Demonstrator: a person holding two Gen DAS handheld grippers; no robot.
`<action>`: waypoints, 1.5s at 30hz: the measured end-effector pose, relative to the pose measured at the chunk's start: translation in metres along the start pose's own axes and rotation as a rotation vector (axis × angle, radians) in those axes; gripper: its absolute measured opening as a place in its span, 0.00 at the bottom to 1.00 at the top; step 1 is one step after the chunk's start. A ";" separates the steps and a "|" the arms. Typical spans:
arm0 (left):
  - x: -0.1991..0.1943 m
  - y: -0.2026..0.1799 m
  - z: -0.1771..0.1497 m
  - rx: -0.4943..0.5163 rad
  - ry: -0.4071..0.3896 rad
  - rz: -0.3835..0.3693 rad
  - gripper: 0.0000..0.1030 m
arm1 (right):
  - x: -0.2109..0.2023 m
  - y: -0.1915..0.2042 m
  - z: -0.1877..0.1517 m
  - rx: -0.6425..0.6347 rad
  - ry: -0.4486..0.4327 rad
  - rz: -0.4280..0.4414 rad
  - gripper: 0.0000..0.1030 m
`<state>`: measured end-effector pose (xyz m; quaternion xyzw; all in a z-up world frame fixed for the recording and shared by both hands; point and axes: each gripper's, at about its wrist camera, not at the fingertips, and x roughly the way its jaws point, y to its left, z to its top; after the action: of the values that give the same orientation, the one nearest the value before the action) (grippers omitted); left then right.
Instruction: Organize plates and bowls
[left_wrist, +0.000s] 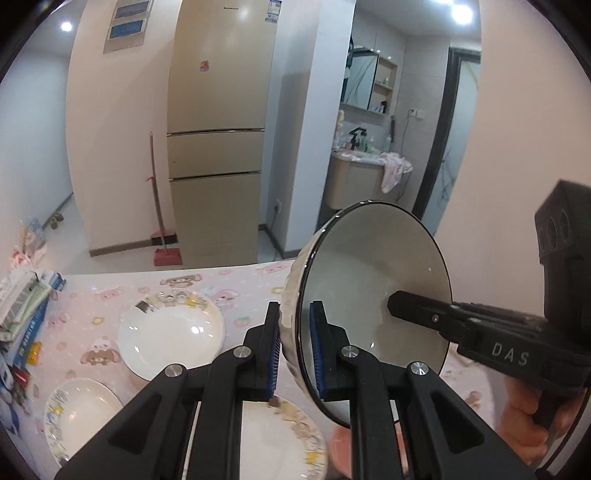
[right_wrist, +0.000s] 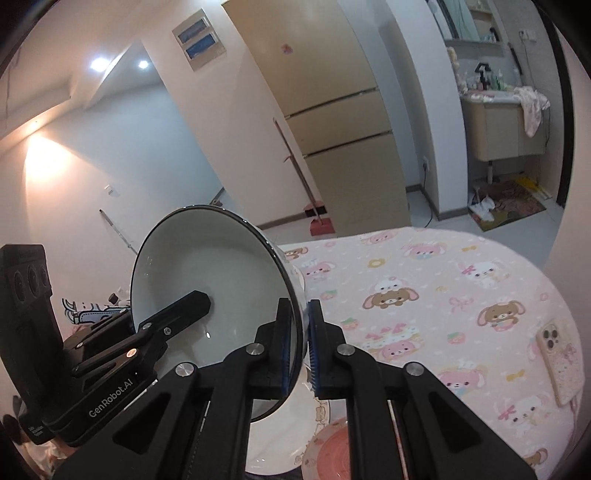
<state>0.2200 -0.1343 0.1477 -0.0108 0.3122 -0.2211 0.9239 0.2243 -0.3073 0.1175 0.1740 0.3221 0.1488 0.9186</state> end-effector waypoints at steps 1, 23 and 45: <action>-0.004 -0.003 -0.002 -0.002 -0.002 -0.010 0.16 | -0.007 0.002 -0.003 -0.004 -0.013 -0.010 0.08; -0.042 -0.075 -0.080 0.048 0.029 -0.040 0.16 | -0.095 -0.016 -0.077 0.031 -0.022 -0.075 0.09; 0.044 -0.061 -0.145 0.057 0.240 -0.018 0.16 | -0.018 -0.067 -0.135 0.106 0.190 -0.118 0.09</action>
<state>0.1426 -0.1908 0.0154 0.0391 0.4138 -0.2381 0.8778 0.1345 -0.3438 0.0004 0.1880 0.4248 0.0932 0.8806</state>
